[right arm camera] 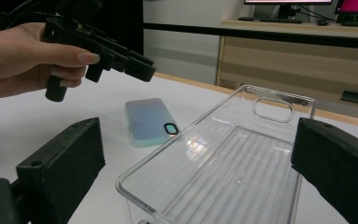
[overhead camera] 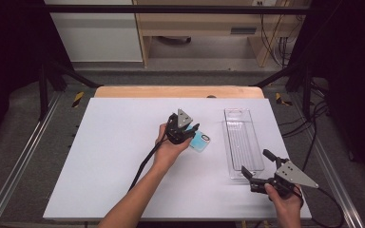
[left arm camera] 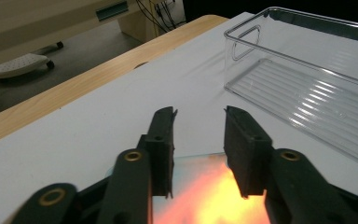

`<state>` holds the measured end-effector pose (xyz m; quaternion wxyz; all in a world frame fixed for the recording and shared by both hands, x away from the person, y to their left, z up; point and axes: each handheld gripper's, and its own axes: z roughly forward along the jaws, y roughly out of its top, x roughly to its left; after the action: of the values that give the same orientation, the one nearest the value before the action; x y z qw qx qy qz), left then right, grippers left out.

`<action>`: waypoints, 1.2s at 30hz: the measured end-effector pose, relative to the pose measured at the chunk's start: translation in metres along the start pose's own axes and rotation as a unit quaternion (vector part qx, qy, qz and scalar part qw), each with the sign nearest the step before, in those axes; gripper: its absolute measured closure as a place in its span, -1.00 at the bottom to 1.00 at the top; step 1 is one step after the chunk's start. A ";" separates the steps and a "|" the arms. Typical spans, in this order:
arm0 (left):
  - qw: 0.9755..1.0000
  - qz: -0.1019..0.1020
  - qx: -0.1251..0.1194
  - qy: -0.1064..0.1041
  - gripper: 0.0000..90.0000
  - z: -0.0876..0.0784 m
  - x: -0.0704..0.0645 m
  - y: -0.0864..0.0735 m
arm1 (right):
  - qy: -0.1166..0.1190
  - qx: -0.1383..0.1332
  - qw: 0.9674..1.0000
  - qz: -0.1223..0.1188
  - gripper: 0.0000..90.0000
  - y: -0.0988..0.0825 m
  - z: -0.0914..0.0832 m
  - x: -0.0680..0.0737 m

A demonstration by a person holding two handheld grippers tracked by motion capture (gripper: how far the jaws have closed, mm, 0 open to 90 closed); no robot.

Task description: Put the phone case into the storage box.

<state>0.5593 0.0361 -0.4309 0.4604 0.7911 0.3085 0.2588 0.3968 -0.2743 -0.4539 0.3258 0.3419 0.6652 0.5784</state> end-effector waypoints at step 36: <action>0.998 -0.027 0.051 -0.017 1.00 0.054 0.002 0.000 | -0.005 0.004 1.000 0.000 -0.93 -0.001 0.000 0.000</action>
<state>0.5981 0.0065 -0.4548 0.4312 0.8092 0.3350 0.2168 0.3967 -0.2744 -0.4547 0.3276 0.3456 0.6660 0.5742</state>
